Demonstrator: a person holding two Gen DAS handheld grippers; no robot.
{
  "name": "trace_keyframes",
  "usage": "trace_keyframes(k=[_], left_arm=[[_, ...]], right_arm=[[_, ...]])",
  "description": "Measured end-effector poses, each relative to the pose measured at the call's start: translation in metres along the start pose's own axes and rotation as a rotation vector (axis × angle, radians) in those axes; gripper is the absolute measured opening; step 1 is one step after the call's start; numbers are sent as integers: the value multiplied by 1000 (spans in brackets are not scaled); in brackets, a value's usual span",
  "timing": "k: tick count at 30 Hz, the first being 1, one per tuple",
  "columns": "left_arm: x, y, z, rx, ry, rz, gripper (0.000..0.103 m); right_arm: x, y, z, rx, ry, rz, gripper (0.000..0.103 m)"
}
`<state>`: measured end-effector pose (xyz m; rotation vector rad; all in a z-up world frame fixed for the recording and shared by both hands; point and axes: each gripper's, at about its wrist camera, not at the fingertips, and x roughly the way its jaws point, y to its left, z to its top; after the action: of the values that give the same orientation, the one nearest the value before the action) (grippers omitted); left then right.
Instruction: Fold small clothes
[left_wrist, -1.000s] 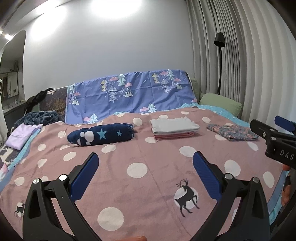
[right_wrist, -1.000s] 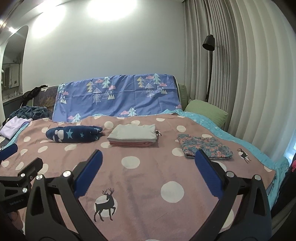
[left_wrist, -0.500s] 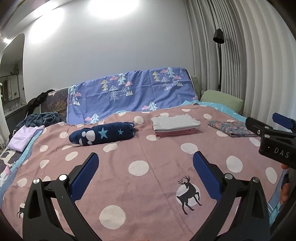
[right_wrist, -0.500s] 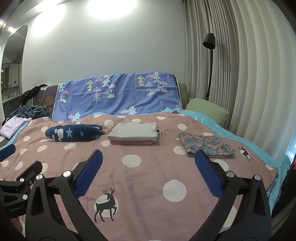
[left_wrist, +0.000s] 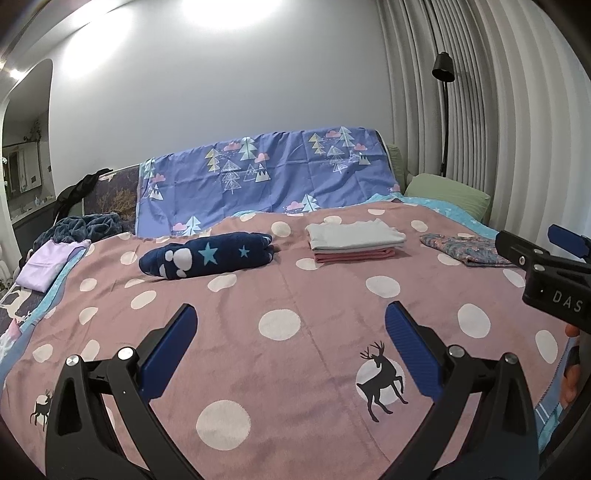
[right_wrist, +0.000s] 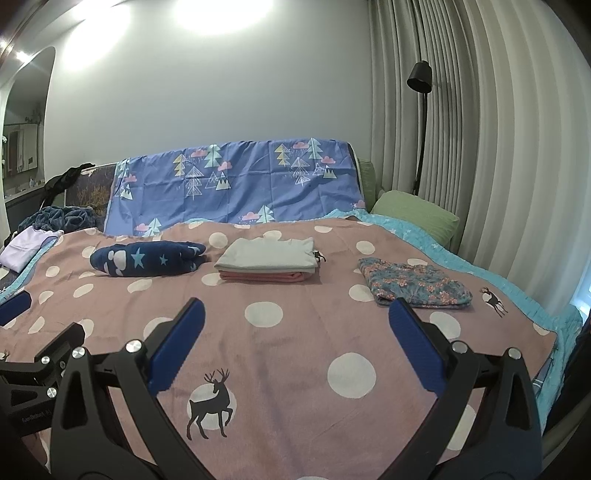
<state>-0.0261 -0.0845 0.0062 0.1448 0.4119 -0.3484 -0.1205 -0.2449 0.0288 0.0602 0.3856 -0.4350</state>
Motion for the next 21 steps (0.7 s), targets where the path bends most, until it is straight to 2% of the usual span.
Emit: trace_keyframes(k=[21], left_arm=[[5,3,-4,-14,28,-4,102]], right_arm=[[5,3,-6,-7,17,-2,101]])
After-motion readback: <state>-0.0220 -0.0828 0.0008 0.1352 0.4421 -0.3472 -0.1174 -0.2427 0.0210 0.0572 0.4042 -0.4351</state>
